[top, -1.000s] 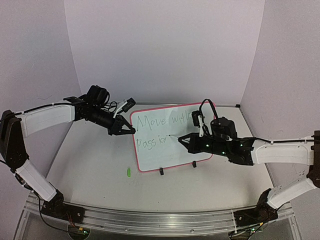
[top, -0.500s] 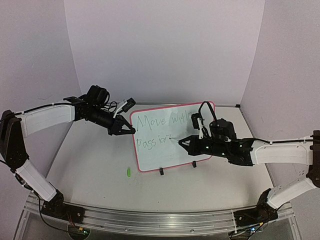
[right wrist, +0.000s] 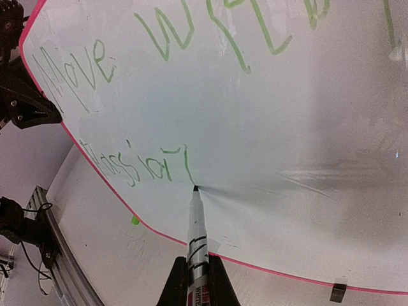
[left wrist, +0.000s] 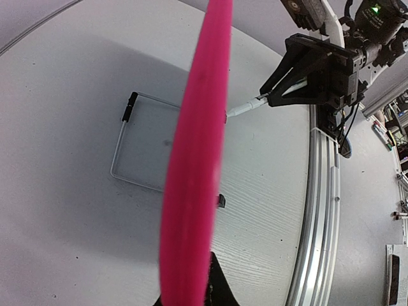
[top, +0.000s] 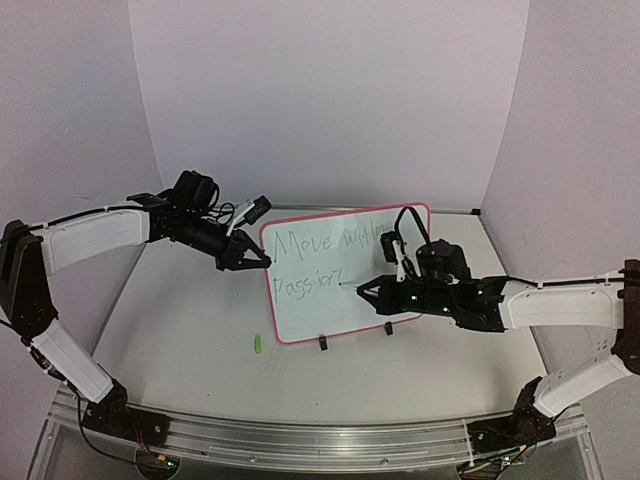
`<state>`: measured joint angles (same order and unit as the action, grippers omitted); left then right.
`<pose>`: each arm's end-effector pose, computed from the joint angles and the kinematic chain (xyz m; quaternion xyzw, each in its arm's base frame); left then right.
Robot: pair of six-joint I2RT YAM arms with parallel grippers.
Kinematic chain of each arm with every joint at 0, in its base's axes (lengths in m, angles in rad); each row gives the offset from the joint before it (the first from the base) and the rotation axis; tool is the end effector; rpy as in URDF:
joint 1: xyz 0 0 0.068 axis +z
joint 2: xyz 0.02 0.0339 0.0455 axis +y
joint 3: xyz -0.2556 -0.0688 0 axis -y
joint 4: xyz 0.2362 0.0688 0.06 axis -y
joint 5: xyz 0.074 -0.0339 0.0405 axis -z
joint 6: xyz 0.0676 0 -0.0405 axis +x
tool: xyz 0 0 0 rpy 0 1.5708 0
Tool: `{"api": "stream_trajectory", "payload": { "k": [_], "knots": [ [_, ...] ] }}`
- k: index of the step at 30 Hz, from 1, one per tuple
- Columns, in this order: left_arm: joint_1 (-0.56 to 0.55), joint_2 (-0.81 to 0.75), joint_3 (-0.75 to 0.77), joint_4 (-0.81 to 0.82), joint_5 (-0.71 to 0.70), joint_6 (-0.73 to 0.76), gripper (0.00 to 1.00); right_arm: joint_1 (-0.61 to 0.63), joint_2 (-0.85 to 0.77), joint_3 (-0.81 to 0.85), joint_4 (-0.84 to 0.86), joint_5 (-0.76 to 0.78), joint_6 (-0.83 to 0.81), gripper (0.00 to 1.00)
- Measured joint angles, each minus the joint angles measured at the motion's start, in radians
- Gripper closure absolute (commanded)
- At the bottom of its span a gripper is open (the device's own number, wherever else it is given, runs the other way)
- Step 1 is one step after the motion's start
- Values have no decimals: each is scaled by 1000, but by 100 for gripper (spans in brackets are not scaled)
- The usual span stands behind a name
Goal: Write a sentence on the whiteboard
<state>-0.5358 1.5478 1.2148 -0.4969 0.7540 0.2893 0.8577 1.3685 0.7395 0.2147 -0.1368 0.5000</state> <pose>0.2689 -0.2135 0.2576 0.4696 0.7406 -0.3819 0.2919 0.2050 0.2511 0.2167 -0.1854 0.8155 0.3869 0.3884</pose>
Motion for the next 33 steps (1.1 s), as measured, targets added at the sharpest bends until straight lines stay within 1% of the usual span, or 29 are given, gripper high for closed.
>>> {"api": "stream_trajectory", "payload": {
  "k": [5,11,14,24,33],
  "knots": [
    [0,0,0,0,0,0,100,0,-10,-5,-3,-8,-1,100],
    [0,0,0,0,0,0,100,-3,-123,-31,-21,-2,-1,100],
    [0,0,0,0,0,0,100,-16,-154,-36,-20,1,-1,100],
    [0,0,0,0,0,0,100,-72,-157,-63,-29,-3,-7,100],
    [0,0,0,0,0,0,100,-79,-148,-62,-29,-9,-28,100]
  ]
}}
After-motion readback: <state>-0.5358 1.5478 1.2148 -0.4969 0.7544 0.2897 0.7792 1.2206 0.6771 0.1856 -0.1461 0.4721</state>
